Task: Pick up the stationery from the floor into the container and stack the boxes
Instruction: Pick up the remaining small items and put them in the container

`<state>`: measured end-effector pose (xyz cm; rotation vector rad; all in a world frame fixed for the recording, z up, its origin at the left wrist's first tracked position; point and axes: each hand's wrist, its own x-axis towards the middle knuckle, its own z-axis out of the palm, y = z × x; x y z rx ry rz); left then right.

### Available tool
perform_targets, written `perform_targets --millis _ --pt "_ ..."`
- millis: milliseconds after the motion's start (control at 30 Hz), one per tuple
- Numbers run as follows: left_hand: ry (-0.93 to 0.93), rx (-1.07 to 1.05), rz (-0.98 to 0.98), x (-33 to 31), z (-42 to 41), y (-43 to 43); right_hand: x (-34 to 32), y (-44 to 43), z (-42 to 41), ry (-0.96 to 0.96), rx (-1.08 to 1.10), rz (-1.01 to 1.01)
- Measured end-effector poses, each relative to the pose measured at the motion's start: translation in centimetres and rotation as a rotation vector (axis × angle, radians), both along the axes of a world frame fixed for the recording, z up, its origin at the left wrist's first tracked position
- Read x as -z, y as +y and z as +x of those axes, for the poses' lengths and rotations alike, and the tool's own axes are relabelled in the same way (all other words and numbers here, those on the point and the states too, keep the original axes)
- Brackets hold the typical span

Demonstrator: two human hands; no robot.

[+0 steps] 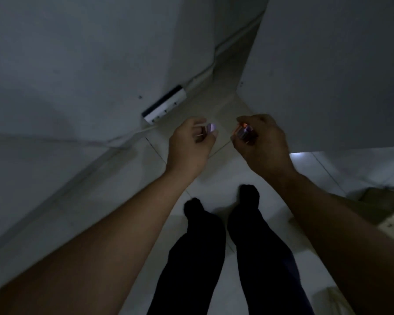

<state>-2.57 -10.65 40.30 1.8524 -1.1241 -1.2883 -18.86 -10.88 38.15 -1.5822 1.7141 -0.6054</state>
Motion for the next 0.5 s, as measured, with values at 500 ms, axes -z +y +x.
perform_targets --millis 500 --pt "0.224 0.013 -0.161 -26.4 -4.3 -7.8 -27.1 -5.7 -4.9 -0.061 -0.001 -0.155"
